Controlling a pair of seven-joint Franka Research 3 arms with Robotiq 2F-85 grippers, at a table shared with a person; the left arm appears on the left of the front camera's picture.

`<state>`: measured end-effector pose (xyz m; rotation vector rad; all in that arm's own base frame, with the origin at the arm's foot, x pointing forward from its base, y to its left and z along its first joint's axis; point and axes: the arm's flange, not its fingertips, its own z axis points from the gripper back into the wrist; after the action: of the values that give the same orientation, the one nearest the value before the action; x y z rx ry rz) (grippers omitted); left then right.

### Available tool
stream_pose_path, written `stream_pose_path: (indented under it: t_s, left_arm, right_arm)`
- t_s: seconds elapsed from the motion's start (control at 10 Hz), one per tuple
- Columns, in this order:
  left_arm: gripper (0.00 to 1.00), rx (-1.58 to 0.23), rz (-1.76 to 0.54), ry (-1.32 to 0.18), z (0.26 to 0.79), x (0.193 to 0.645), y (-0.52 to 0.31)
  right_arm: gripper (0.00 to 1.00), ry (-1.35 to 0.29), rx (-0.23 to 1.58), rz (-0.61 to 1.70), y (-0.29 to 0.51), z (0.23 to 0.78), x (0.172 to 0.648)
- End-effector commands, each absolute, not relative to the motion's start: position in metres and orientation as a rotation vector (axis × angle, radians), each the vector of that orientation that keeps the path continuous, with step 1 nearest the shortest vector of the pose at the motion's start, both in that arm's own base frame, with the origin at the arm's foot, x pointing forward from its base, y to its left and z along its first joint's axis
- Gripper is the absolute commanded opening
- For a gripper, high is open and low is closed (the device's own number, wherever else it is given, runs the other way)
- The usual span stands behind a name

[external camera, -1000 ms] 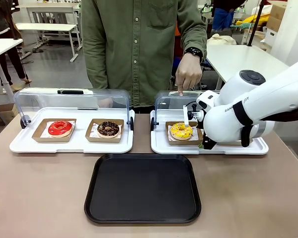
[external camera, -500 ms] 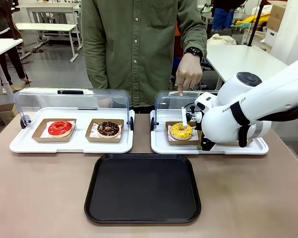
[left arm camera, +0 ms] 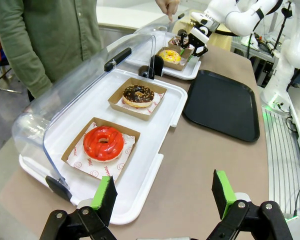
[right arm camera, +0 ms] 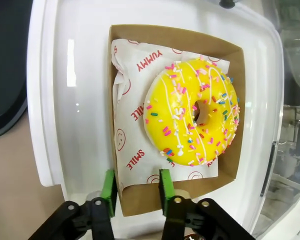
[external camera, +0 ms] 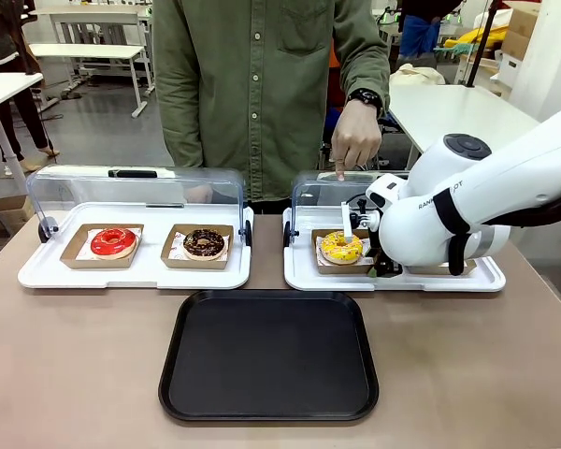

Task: Move the third donut from the left to the tray.
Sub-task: Pick up the Paper togo box containing the Donut indicated by the person and place it on the Handle tray.

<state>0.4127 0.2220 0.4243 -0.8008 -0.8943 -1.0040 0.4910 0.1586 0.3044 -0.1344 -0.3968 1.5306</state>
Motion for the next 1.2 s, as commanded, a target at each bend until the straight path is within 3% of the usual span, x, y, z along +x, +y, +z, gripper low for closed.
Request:
stream_pose_path:
  t_s: [0.0, 0.5, 0.6, 1.1]
  left_arm:
    - [1.00, -0.803, -1.008, -0.896, 0.426, 0.412, 0.221]
    - [1.00, -0.803, -1.008, -0.896, 0.426, 0.412, 0.221]
    - [1.00, -0.803, -1.008, -0.896, 0.426, 0.412, 0.221]
    - [1.00, -0.803, -1.008, -0.896, 0.426, 0.412, 0.221]
  right_arm:
    - [0.00, -0.365, -0.142, 1.542, 0.159, 0.310, 0.498]
    - [0.00, -0.336, -0.145, 1.548, 0.160, 0.313, 0.497]
    - [0.00, -0.397, -0.092, 1.552, 0.159, 0.315, 0.500]
    - [0.00, -0.406, -0.169, 1.510, 0.159, 0.323, 0.482]
